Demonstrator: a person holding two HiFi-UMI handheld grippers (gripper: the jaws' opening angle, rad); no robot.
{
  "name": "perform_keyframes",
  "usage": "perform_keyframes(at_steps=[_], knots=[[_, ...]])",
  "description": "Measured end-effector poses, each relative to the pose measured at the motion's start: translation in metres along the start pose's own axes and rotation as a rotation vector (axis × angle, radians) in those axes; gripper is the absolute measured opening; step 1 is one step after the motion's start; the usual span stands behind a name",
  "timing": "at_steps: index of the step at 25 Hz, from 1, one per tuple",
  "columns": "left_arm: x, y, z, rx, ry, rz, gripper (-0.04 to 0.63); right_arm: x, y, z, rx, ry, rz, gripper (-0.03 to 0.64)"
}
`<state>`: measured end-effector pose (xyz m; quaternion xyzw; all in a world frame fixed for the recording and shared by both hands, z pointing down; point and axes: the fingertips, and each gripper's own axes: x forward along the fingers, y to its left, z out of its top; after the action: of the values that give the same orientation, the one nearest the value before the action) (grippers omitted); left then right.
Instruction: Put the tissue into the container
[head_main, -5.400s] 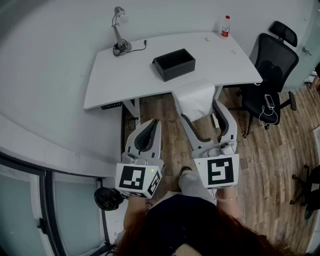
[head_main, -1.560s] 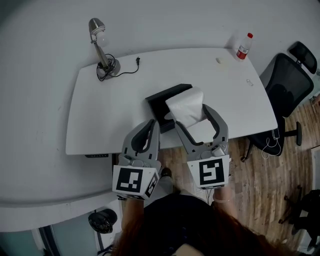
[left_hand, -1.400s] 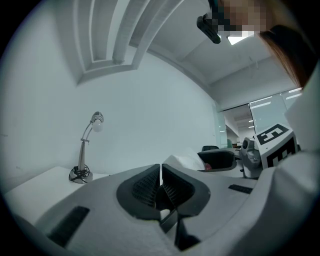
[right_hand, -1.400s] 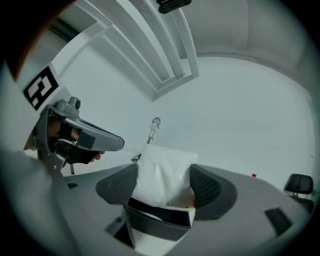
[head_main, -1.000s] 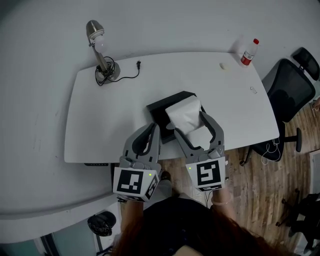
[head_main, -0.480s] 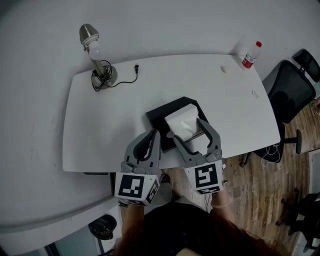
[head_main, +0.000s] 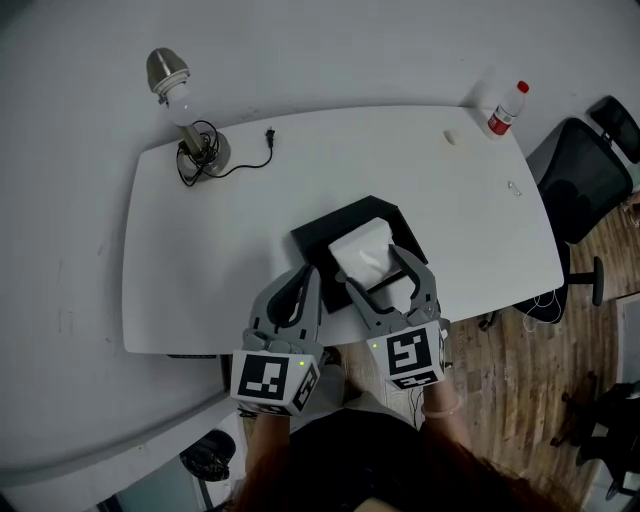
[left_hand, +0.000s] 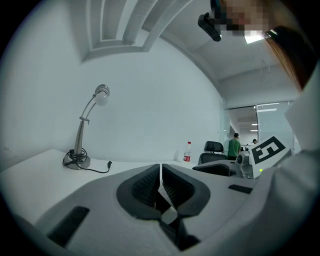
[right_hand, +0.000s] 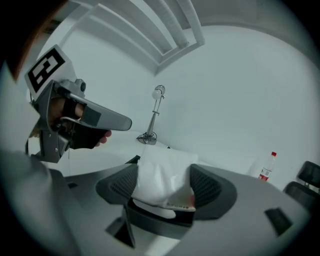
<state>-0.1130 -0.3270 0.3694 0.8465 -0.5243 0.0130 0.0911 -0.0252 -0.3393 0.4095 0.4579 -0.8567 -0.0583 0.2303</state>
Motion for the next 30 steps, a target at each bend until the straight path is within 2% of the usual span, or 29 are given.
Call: perform_keyframes(at_steps=[19,30], knots=[[0.010,0.017,-0.023,-0.042,0.048,-0.003,0.037,0.027,0.012,-0.032,0.068,0.136,0.041,0.350],[0.008,0.023,-0.024,-0.047,0.048,0.003,0.037,0.036,0.014,-0.038,0.121,0.192,0.063,0.351]])
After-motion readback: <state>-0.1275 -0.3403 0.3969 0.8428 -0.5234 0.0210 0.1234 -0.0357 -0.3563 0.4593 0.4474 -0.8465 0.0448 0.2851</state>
